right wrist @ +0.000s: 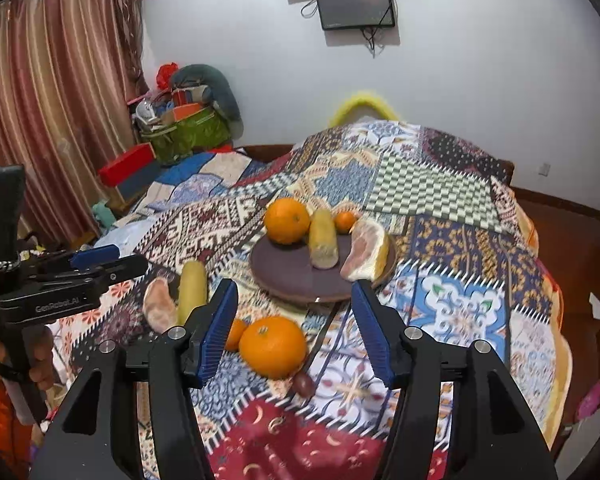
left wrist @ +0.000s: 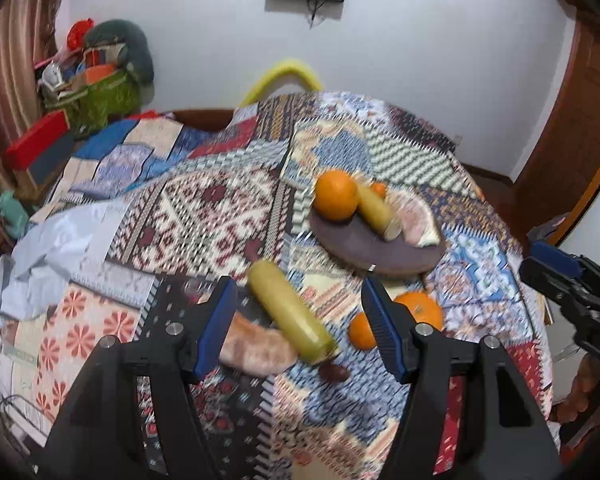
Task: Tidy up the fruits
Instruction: 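Grasp another pomelo segment with the left tool while the right tool grasps a large orange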
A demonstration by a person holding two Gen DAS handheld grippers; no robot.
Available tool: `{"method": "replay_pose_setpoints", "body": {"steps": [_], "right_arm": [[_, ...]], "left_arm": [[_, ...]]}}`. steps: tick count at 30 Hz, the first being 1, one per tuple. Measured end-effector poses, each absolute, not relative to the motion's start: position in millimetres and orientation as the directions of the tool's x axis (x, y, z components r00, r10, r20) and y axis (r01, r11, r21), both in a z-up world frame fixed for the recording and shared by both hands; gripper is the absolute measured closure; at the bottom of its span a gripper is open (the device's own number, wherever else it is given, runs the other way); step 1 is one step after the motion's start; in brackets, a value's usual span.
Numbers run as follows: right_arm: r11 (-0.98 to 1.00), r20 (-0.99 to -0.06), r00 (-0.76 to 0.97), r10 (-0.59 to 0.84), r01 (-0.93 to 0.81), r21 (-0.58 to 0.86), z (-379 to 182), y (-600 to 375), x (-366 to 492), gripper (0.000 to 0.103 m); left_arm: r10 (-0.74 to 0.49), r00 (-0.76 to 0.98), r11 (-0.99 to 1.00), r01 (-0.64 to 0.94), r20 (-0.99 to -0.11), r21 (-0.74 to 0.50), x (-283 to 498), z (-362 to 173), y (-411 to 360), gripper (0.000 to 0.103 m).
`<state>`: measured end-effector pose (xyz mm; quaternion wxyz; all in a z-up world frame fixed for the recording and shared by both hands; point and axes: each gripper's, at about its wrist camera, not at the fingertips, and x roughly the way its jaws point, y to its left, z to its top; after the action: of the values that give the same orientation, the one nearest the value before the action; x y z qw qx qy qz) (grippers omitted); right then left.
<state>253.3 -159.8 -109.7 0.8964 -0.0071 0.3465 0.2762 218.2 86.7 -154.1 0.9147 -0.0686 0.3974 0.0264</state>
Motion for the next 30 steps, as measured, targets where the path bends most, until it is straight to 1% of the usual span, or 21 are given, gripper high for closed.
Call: {"method": "replay_pose_setpoints", "body": {"steps": [7,13,22,26,30], "right_arm": [[0.839,-0.674,0.556,0.487,-0.511,0.185,-134,-148,247,0.046],[0.833,-0.714,0.511,0.478,-0.523,0.183,-154,-138,244,0.046],[0.821,-0.760,0.446,0.473,-0.537,0.196,-178,-127,251,0.045],[0.815,-0.768,0.425,0.478,-0.541,0.208,-184,-121,256,0.043],[0.808,-0.777,0.409,0.480,-0.551,0.209,-189,-116,260,0.043]], "left_arm": [[0.036,0.598,0.983,-0.164,-0.800,-0.079,213,-198,104,0.039],[0.011,0.541,0.979,-0.179,-0.841,-0.102,214,-229,111,0.039],[0.006,0.528,0.973,-0.198,-0.849,-0.117,229,-243,113,0.038],[-0.002,0.538,0.968,-0.210,-0.843,-0.136,237,-244,116,0.038],[0.010,0.548,0.972,-0.200,-0.836,-0.120,248,-246,112,0.039]]}}
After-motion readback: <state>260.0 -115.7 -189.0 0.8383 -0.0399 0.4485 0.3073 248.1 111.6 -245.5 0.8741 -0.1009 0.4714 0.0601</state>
